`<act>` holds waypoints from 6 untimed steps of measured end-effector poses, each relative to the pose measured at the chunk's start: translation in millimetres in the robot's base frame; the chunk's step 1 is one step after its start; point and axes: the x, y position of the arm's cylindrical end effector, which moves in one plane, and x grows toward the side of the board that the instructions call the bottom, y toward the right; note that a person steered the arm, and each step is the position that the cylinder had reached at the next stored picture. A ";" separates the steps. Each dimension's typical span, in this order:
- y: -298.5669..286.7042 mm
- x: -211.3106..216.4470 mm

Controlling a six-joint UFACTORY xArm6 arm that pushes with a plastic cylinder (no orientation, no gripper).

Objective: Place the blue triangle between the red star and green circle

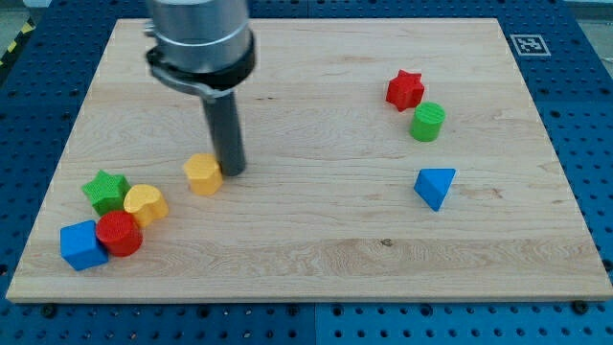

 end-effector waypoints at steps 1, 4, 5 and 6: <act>-38.8 3.4; -38.0 -51.4; -9.1 -131.5; 47.8 -178.7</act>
